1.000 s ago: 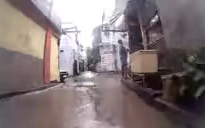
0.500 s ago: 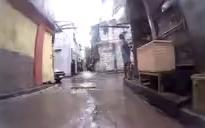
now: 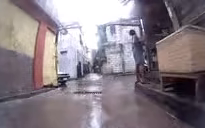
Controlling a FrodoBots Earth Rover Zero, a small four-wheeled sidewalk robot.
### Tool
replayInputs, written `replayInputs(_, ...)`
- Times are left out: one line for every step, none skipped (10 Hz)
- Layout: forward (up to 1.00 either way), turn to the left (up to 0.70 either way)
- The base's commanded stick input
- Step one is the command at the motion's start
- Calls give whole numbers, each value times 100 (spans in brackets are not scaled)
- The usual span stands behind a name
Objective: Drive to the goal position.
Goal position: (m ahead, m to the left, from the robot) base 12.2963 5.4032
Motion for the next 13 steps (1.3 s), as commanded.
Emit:
replayInputs(99,0)
replayInputs(99,0)
replayInputs(99,0)
replayInputs(99,0)
replayInputs(99,0)
replayInputs(99,0)
replayInputs(99,0)
replayInputs(99,0)
replayInputs(99,0)
replayInputs(99,0)
replayInputs(99,0)
replayInputs(99,0)
replayInputs(99,0)
